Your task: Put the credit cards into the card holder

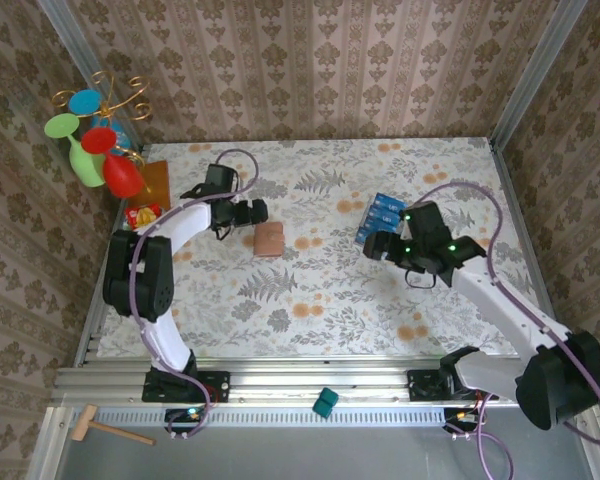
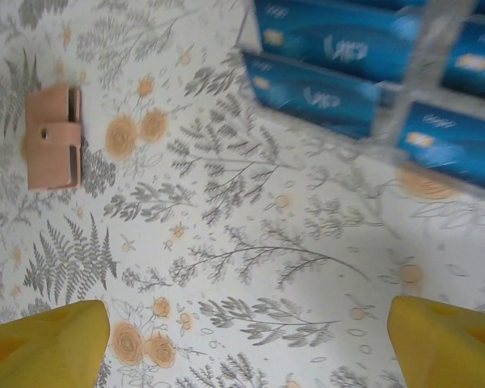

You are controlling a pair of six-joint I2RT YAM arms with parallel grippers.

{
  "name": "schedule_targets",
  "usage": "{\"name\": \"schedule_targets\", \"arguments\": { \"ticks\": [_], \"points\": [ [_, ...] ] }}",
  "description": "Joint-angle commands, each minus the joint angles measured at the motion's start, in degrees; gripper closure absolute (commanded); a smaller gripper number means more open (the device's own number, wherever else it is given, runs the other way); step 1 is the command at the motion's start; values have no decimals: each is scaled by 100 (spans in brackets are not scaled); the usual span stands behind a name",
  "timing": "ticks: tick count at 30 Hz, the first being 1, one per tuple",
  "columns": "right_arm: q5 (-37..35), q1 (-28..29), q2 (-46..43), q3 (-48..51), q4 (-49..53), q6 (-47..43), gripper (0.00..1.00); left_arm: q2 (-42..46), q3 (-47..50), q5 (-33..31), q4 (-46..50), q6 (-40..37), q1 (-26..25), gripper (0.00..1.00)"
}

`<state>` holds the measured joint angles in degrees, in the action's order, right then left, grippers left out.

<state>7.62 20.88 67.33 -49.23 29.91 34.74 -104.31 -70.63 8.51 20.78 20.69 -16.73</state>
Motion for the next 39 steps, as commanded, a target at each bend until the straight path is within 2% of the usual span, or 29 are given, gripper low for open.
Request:
{"name": "schedule_targets", "arguments": {
  "ticks": [1, 11, 19, 21, 22, 32, 39],
  "points": [
    [-349, 288, 226, -2, -267, 326, 10, -319, -363, 389, 240, -266, -96, 0],
    [-673, 416, 139, -19, -123, 306, 8, -780, -584, 414, 198, -248, -538, 0],
    [-797, 416, -16, 71, -47, 288, 7, -738, -345, 449, 32, -45, -895, 0],
    [-806, 413, -25, 80, -47, 281, 7, -664, -231, 463, -36, 13, -906, 0],
    [-806, 409, -18, 81, -47, 279, 7, -620, -171, 458, -81, 53, -1112, 0],
    [-823, 408, 21, 37, -31, 218, 7, -61, 460, 496, -452, 570, -1772, 0],
    [-832, 410, 21, 72, -47, 212, 7, 450, 864, 267, -443, 637, -1860, 0]
  ]
}}
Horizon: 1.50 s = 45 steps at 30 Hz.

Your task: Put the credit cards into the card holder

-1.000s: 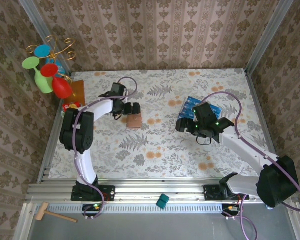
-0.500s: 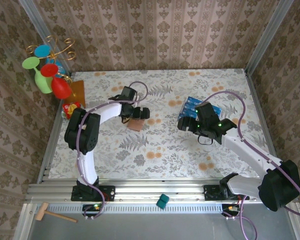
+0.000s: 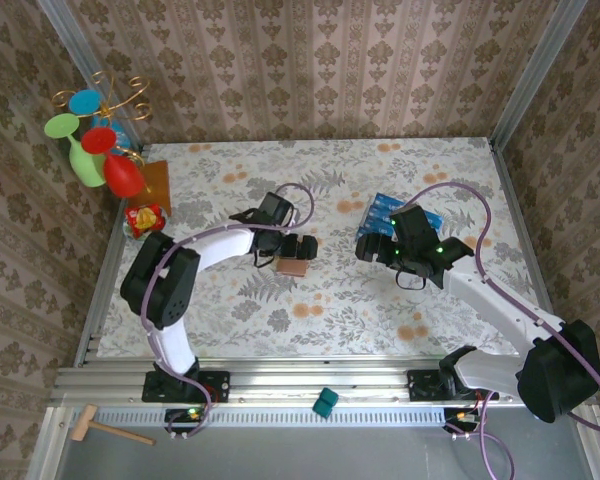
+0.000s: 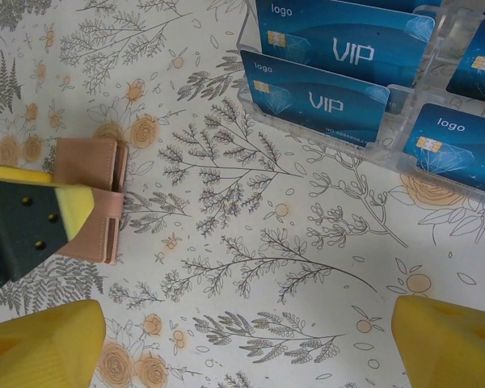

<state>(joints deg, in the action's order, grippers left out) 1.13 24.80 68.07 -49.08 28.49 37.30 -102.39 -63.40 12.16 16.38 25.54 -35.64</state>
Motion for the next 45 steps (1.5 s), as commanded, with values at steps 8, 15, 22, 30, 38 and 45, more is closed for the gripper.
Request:
{"name": "schedule_targets", "arguments": {
  "ticks": [8, 15, 22, 30, 38, 45],
  "points": [
    [-157, 16, 21, 83, 86, -36, 8, 279, 334, -54, -226, 292, -104, 0],
    [-139, 16, -7, 83, 130, -44, 8, 125, 345, -110, -331, 386, -258, 0],
    [-115, 16, 2, 65, 139, -46, 9, 44, 313, 91, -485, 536, -409, 0],
    [-37, 17, 107, 13, 165, -71, 10, 417, 322, 118, -461, 604, -438, 0],
    [271, 185, 663, -149, -129, 108, 17, 884, 602, 238, -416, 488, 262, 0],
    [421, 760, 1715, -496, -760, 631, 24, 1186, 865, 595, -507, 535, 905, 0]
  ]
}}
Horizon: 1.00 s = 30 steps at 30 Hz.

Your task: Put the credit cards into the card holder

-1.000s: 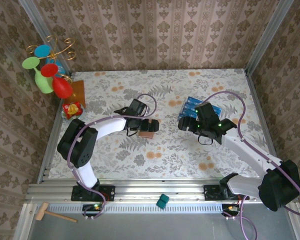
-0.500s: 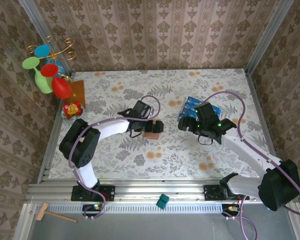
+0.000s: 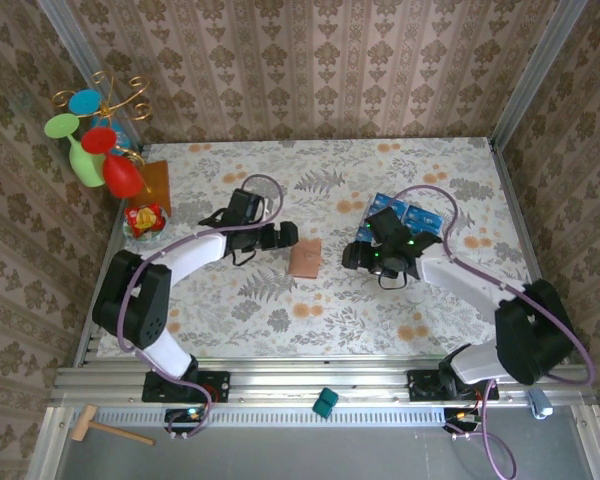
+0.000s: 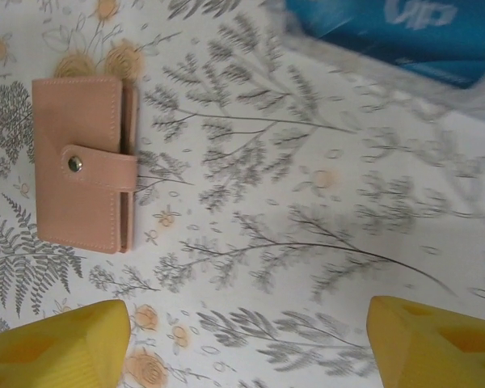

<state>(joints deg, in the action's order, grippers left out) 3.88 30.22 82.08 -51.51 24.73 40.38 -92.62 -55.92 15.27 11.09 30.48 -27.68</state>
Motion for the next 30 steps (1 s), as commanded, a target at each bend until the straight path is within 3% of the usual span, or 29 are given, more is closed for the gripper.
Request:
{"name": "schedule_targets", "arguments": {
  "ticks": [1, 9, 13, 23, 30],
  "points": [
    [145, 314, 479, -296, -497, 421, 26, 286, 186, 342, -38, 74, 117, 0],
    [26, 835, 1359, -528, -1100, 1061, 44, 899, 985, 285, -753, 964, 750, 0],
    [33, 881, 1490, -367, -1427, 1295, 49, 944, 1083, 344, -795, 967, 878, 0],
    [315, 881, 1807, -335, -1844, 1490, 51, 653, 917, 845, -924, 863, 862, 0],
    [444, 880, 2025, -316, -2113, 1570, 53, 586, 900, 862, -903, 826, 791, 0]
  ]
}}
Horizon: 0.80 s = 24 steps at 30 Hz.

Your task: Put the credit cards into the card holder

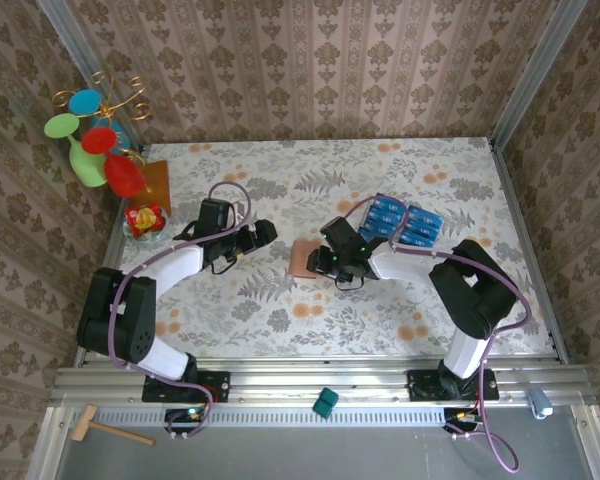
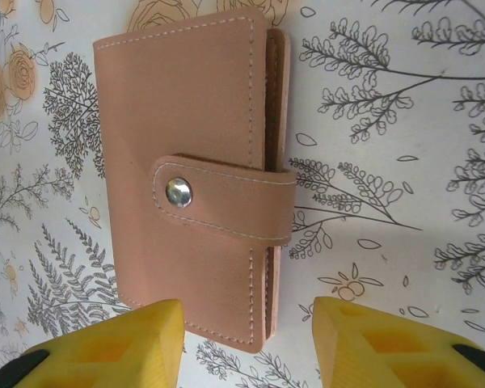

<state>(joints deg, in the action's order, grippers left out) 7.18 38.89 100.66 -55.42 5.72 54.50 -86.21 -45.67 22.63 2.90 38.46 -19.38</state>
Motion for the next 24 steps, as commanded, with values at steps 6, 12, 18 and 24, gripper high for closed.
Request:
{"name": "schedule_targets", "arguments": {
  "ticks": [6, 12, 18, 24],
  "points": [
    [239, 13, 340, 95, -417, 225, 56, -70, -160, 88, -16, 4, -75, 0],
    [326, 11, 415, 136, -573, 275, 66, -95, -196, 41, 5, -10, -129, 0],
    [385, 13, 448, 248, -762, 374, 81, -142, -231, 22, 32, -19, -162, 0],
    [451, 4, 341, 382, -912, 434, 100, -141, -276, 13, 97, -80, -188, 0]
  ]
}}
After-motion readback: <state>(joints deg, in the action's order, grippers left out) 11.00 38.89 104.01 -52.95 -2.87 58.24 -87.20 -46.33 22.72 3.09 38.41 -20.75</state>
